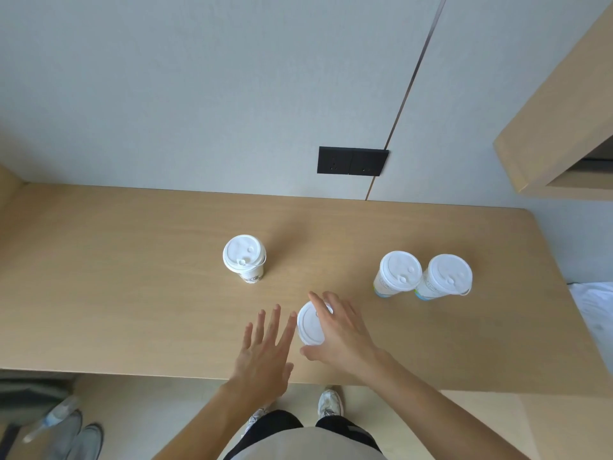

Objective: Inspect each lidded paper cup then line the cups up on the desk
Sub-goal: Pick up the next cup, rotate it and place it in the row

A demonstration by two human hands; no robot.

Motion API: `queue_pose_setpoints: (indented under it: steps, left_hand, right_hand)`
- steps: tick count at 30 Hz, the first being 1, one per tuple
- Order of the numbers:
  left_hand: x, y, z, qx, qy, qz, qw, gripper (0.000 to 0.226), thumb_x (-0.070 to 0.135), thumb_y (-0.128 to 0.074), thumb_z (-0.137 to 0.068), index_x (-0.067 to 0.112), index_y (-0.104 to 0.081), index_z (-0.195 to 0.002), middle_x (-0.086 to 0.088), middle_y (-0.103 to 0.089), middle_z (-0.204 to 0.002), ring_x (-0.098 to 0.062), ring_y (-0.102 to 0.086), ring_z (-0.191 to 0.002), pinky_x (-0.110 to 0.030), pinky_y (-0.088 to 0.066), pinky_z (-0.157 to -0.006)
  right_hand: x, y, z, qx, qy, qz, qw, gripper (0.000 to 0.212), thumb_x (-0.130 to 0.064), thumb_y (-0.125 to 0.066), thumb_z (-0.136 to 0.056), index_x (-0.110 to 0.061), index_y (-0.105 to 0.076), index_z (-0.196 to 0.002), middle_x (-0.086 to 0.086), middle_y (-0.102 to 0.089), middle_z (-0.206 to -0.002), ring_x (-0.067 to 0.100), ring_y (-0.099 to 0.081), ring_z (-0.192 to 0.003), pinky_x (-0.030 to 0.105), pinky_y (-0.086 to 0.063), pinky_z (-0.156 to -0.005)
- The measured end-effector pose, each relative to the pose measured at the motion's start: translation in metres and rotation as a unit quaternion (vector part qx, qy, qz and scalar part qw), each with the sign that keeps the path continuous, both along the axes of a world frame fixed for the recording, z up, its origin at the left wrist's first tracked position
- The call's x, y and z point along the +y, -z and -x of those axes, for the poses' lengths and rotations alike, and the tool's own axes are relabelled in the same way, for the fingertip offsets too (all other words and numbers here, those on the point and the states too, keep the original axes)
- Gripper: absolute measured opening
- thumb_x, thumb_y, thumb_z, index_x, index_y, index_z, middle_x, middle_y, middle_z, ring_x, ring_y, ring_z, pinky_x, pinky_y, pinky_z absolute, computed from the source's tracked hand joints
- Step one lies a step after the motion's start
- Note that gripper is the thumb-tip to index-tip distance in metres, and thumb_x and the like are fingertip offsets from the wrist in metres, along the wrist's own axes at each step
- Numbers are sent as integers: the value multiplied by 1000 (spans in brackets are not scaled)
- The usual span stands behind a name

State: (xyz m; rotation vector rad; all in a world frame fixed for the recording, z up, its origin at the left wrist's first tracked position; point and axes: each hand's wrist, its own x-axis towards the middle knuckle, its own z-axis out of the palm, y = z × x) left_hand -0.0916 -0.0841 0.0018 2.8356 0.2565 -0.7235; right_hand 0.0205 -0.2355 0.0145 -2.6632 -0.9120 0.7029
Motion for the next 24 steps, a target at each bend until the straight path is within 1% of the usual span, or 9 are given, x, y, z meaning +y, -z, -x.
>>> queue_pose_setpoints:
  steps: [1,4,7,9,11,14,16,21,24]
  left_hand:
    - [1,0,-1,-21,-2,-3,1000,115,46,-90,-62,13,-30,-155,-23,-40,-159,-49,-50,-137,-57,-50,-101]
    - [4,-6,-2,-40,-39,38,998,73,32,-46,-104,17,-7,-164,-15,-6,-172,-40,-13,-157,-51,-23,-124]
    - [8,-14,-10,-66,-181,128,973,55,37,-31,-109,17,-27,-160,-10,-27,-168,-31,-24,-155,-42,-25,-122]
    - [6,-15,-22,-58,-242,174,953,59,46,-25,-106,11,-41,-152,-12,-44,-156,-32,-40,-143,-36,-31,-113]
    - [2,-3,-39,-29,-270,196,942,57,38,-20,-105,15,-32,-156,-15,-39,-157,-36,-39,-139,-38,-29,-113]
    - [-13,4,-67,-6,-397,180,900,62,51,-16,-104,26,-19,-160,-14,-26,-165,-38,-25,-148,-55,-20,-121]
    - [-26,1,-75,2,-461,169,871,80,69,-9,-98,22,-10,-164,-13,-7,-172,-35,-5,-158,-57,-5,-124]
    - [-40,3,-77,20,-510,141,848,88,73,-1,-95,20,-3,-164,-13,1,-173,-34,5,-159,-60,2,-125]
    - [-44,10,-82,20,-545,164,822,91,76,-1,-92,21,-17,-163,-12,-12,-171,-34,-4,-158,-61,-2,-124]
  right_hand:
    - [-1,-1,2,6,1,-2,1000,115,-62,-76,-77,-24,-13,-165,7,-22,-165,32,-31,-146,39,-19,-121]
    - [-2,-2,4,36,28,-27,999,119,-65,-76,-76,-27,-8,-166,5,-13,-170,28,-20,-155,39,-13,-124]
    - [-5,-3,4,78,79,-64,992,117,-79,-61,-76,-26,-9,-166,1,-17,-171,22,-18,-158,42,-16,-127]
    - [-3,-9,1,116,145,-102,977,103,-74,-55,-88,-21,-14,-166,2,-21,-171,21,-19,-158,43,-20,-127]
    - [5,-12,-4,113,190,-94,971,83,-59,-53,-100,-18,-21,-165,6,-27,-170,25,-25,-157,41,-23,-126]
    - [22,9,-19,93,314,-109,938,62,-26,-57,-103,-26,-19,-152,30,-47,-151,55,-47,-134,56,-40,-109]
    - [26,27,-26,80,301,-85,947,57,-14,-39,-105,-33,-3,-145,36,-30,-158,64,-30,-141,63,-29,-115]
    - [30,27,-24,36,269,-27,962,56,-28,-11,-110,-28,-14,-165,26,-1,-171,57,2,-154,56,-10,-125]
    - [31,39,-27,51,277,-42,959,53,-31,-31,-112,-35,-12,-161,24,-3,-171,57,3,-154,54,-14,-125]
